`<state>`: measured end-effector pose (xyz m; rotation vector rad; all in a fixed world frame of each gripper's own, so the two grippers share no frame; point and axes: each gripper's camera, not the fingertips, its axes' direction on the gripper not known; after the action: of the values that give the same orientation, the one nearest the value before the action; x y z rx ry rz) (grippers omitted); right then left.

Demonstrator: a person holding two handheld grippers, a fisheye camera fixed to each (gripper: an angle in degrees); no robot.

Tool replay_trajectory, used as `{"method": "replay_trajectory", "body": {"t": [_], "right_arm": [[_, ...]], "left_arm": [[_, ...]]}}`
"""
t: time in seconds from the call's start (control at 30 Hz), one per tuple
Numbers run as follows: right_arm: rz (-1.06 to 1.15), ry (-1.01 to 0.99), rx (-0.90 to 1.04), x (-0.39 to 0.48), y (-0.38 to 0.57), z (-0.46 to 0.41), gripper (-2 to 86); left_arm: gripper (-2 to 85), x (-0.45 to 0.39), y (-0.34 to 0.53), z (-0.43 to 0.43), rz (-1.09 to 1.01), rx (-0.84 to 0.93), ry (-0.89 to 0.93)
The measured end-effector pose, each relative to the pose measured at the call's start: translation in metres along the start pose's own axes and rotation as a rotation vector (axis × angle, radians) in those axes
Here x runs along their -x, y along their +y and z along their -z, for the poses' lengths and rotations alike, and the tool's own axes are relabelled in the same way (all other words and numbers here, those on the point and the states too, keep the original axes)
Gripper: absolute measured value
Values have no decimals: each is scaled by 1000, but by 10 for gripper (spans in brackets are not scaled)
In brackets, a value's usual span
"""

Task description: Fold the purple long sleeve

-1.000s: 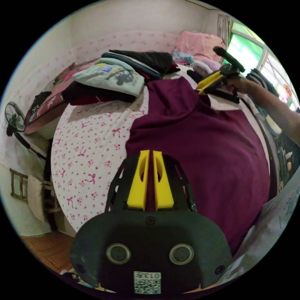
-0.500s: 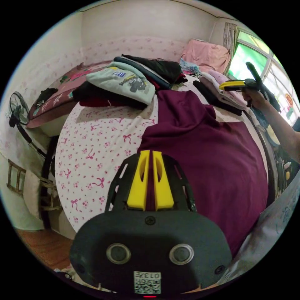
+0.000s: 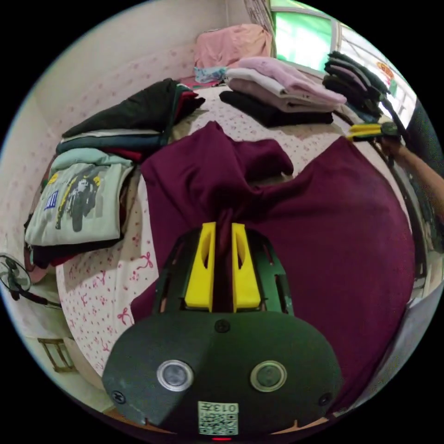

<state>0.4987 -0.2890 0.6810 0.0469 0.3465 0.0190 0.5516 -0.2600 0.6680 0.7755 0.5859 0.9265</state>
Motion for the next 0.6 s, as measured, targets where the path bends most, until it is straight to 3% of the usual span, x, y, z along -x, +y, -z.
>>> {"method": "replay_trajectory", "body": {"t": [0.17, 0.33, 0.6], "right_arm": [[-65, -221, 5, -32, 30, -19, 77], [30, -164, 49, -30, 48, -32, 22], [-63, -163, -21, -57, 103, -49, 51]], "left_arm": [[61, 3, -4, 4, 67, 25, 34], [63, -12, -6, 21, 33, 8, -38], [69, -1, 5, 19, 90, -6, 44]]}}
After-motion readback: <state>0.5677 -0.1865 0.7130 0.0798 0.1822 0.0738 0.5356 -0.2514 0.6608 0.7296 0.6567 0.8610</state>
